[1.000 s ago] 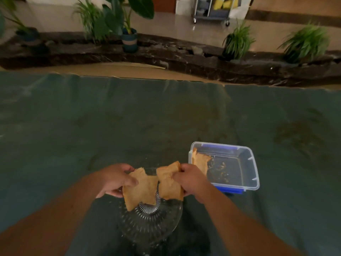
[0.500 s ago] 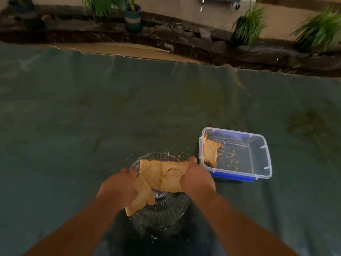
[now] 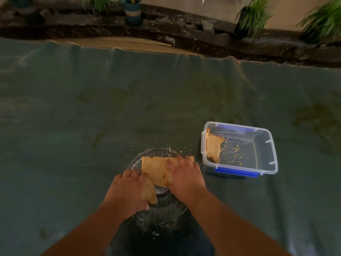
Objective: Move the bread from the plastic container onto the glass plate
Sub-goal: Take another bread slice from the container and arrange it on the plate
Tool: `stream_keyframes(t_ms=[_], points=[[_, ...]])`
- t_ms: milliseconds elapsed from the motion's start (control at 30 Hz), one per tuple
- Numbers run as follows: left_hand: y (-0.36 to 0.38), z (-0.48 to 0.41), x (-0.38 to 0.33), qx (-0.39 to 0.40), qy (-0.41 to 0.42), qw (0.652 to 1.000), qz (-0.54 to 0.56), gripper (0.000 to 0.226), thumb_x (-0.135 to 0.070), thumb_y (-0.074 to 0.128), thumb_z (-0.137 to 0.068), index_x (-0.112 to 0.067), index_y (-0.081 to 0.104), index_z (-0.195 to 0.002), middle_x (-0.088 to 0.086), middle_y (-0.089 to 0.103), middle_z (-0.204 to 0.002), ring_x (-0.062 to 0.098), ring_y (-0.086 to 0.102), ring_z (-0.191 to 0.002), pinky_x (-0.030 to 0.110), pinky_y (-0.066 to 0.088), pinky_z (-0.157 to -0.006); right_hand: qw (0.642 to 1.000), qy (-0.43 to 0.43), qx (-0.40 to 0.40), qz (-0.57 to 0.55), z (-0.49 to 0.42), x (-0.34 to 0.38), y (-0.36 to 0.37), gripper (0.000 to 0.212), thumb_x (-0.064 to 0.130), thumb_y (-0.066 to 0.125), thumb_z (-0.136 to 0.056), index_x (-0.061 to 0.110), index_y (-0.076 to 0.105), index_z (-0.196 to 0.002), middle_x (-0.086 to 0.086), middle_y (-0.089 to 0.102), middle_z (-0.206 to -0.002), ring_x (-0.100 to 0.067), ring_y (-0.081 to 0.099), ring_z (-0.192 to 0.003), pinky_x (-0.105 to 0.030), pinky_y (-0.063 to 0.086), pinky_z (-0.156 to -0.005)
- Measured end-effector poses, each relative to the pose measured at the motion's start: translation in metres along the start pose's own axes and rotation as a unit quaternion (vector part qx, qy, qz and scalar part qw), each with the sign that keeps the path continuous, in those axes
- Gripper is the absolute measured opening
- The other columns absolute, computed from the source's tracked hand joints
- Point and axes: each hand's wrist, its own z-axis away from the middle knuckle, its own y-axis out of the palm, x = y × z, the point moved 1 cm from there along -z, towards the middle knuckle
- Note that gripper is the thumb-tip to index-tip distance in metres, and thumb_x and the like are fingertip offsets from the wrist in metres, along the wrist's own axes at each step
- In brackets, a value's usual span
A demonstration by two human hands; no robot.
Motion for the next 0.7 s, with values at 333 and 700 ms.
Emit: stream_keyframes(t_ms=[333, 700], points=[[0.006, 0.001, 0.0, -0.006, 0.078, 0.997, 0.012, 0.112, -0.074, 0.059, -0.061, -0.041, 0.007, -0.154, 0.003, 0.044, -0.144, 0.028, 0.038, -0.128, 0.051, 0.038, -0.103, 1.0, -0.021, -0.008, -0.012, 0.002, -0.015, 0.003, 0.085, 0.031, 0.069, -0.092, 0.028, 0.015, -0.158, -0.019, 0.026, -0.164, -0.045, 0.019, -0.15, -0.058, 0.022, -0.122], [0.006, -0.006, -0.005, 0.006, 0.003, 1.0, 0.009, 0.117, -0.078, 0.06, -0.062, -0.038, 0.0, -0.154, 0.009, 0.037, -0.152, 0.033, 0.031, -0.137, 0.057, 0.035, -0.108, 1.0, -0.013, -0.003, 0.023, 0.003, -0.008, 0.002, 0.087, 0.028, 0.07, -0.089, 0.024, 0.016, -0.158, -0.023, 0.032, -0.157, -0.046, 0.027, -0.144, -0.062, 0.027, -0.118]])
